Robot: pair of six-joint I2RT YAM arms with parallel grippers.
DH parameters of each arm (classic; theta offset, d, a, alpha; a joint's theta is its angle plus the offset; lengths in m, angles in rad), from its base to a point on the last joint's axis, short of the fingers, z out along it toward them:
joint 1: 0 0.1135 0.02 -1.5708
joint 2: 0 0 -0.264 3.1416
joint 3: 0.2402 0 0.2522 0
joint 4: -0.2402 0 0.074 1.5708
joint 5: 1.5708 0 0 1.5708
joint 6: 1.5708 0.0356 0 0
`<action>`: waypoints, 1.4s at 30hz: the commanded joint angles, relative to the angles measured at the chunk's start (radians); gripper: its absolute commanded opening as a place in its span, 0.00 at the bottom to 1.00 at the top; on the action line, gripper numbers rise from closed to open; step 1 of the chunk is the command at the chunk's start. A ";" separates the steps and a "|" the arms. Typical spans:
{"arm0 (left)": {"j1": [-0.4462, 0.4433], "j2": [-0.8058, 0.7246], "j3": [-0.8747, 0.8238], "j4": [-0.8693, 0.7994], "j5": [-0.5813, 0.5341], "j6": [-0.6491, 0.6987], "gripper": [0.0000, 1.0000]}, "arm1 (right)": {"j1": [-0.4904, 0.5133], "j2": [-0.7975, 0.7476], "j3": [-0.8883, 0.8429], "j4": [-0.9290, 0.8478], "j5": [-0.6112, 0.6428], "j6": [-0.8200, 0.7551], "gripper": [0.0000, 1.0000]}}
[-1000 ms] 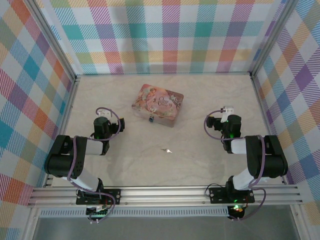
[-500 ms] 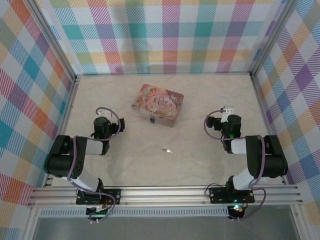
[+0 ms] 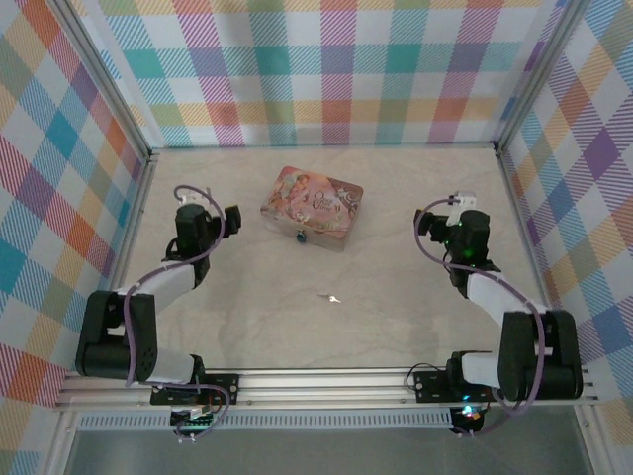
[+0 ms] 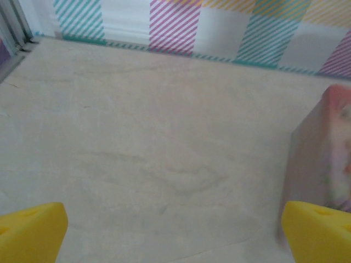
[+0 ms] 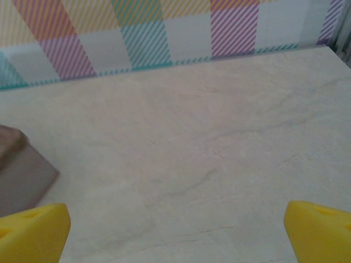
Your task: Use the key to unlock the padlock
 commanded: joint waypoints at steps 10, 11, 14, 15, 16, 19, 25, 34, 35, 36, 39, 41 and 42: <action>-0.013 0.347 0.542 -0.442 0.574 -0.272 0.95 | 0.000 0.012 0.172 -0.272 -0.463 0.478 0.91; -0.023 0.372 0.564 -0.454 0.576 -0.276 0.95 | 0.009 0.020 0.178 -0.289 -0.467 0.475 0.91; -0.048 0.461 0.641 -0.505 0.610 -0.283 0.93 | 0.036 0.047 0.195 -0.328 -0.472 0.468 0.91; -0.059 0.489 0.663 -0.519 0.622 -0.284 0.91 | 0.045 0.059 0.201 -0.345 -0.468 0.468 0.91; -0.068 0.507 0.680 -0.527 0.633 -0.281 0.91 | 0.053 0.070 0.205 -0.354 -0.469 0.467 0.91; -0.102 0.539 0.707 -0.536 0.638 -0.271 0.89 | 0.073 0.125 0.229 -0.376 -0.483 0.472 0.89; -0.148 0.505 0.663 -0.507 0.653 -0.275 0.86 | 0.133 0.256 0.311 -0.399 -0.495 0.468 0.84; -0.242 0.352 0.495 -0.401 0.610 -0.327 0.85 | 0.224 0.444 0.510 -0.470 -0.504 0.465 0.76; -0.255 0.339 0.483 -0.400 0.599 -0.327 0.85 | 0.230 0.459 0.529 -0.487 -0.509 0.461 0.74; -0.266 0.324 0.469 -0.397 0.588 -0.328 0.85 | 0.238 0.473 0.548 -0.504 -0.513 0.458 0.72; -0.285 0.282 0.411 -0.363 0.559 -0.352 0.85 | 0.260 0.491 0.570 -0.536 -0.514 0.449 0.71; -0.291 0.255 0.370 -0.335 0.546 -0.373 0.85 | 0.276 0.487 0.557 -0.535 -0.509 0.445 0.71; -0.294 0.240 0.350 -0.323 0.540 -0.384 0.85 | 0.282 0.485 0.547 -0.534 -0.506 0.445 0.71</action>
